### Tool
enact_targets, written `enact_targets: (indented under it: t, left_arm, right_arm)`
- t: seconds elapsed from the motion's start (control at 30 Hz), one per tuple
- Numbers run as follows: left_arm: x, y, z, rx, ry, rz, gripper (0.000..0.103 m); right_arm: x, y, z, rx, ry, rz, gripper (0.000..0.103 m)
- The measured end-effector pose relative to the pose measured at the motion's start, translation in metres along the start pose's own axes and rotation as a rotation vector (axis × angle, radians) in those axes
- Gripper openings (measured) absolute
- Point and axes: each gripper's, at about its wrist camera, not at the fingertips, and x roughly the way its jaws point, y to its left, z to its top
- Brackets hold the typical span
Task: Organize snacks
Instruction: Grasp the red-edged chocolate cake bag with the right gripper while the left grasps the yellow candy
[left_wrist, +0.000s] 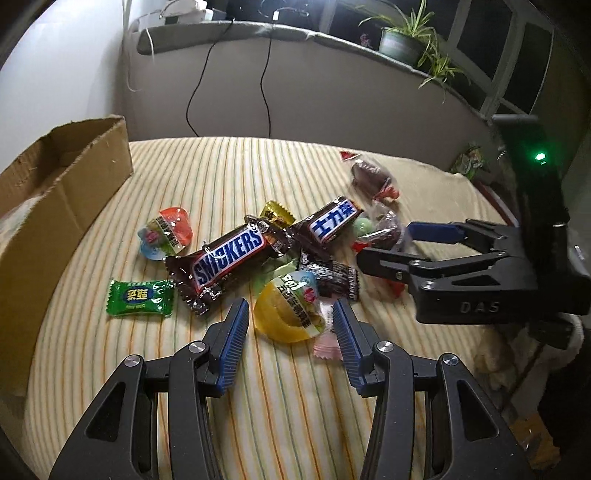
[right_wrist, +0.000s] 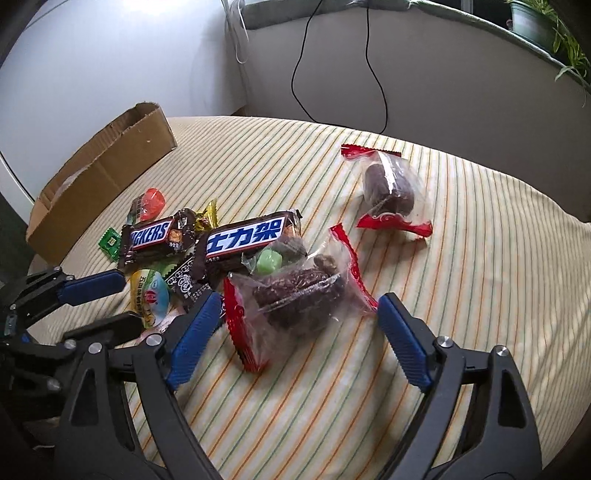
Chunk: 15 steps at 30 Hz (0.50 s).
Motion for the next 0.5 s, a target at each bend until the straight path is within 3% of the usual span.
enact_targets:
  t: [0.1, 0.33, 0.5]
  left_arm:
    - [0.0062, 0.0023, 0.0008, -0.003, 0.009, 0.001, 0.046]
    - [0.0055, 0.0008, -0.0015, 0.022, 0.004, 0.01, 0.034]
    - [0.0065, -0.0023, -0.0002, 0.028, 0.002, 0.005, 0.03]
  right_arm:
    - [0.0045, 0.0023, 0.0029, -0.007, 0.007, -0.004, 0.09]
    - [0.0083, 0.0055, 0.0052, -0.011, 0.012, 0.0, 0.089]
    - [0.0049, 0.0041, 0.0033, -0.011, 0.007, -0.001, 0.084]
